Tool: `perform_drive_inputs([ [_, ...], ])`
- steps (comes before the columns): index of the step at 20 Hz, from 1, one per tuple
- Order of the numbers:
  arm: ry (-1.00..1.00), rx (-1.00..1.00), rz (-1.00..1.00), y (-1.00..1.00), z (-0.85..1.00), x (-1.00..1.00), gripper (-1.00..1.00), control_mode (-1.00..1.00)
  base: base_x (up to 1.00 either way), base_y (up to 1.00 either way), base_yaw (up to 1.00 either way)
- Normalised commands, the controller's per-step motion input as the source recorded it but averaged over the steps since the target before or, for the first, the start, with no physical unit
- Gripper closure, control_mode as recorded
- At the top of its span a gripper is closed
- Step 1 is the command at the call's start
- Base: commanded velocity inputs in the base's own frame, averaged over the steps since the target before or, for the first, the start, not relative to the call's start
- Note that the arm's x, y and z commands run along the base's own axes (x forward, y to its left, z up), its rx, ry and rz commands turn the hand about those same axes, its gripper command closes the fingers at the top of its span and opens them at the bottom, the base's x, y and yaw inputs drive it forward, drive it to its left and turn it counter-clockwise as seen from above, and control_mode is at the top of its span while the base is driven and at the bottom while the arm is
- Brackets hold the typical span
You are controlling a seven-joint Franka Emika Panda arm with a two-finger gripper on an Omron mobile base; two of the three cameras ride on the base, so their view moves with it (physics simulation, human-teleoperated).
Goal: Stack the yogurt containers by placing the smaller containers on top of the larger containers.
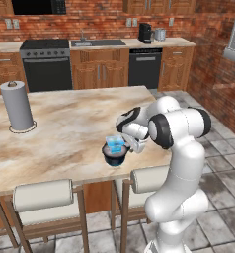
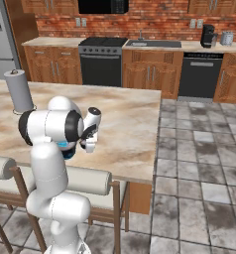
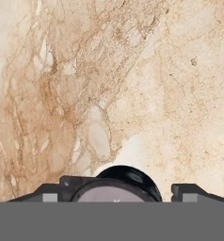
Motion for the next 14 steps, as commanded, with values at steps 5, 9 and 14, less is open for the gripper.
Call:
perform_drive_inputs([
  [5,0.00,0.00,0.00,0.01,-0.04,0.01,1.00,-1.00,0.00,0.00,0.00],
  [9,0.00,0.00,0.00,0.00,0.00,0.00,1.00,-1.00,0.00,0.00,0.00],
  [14,0.00,0.00,0.00,0.00,0.01,-0.01,1.00,-1.00,0.00,0.00,0.00],
])
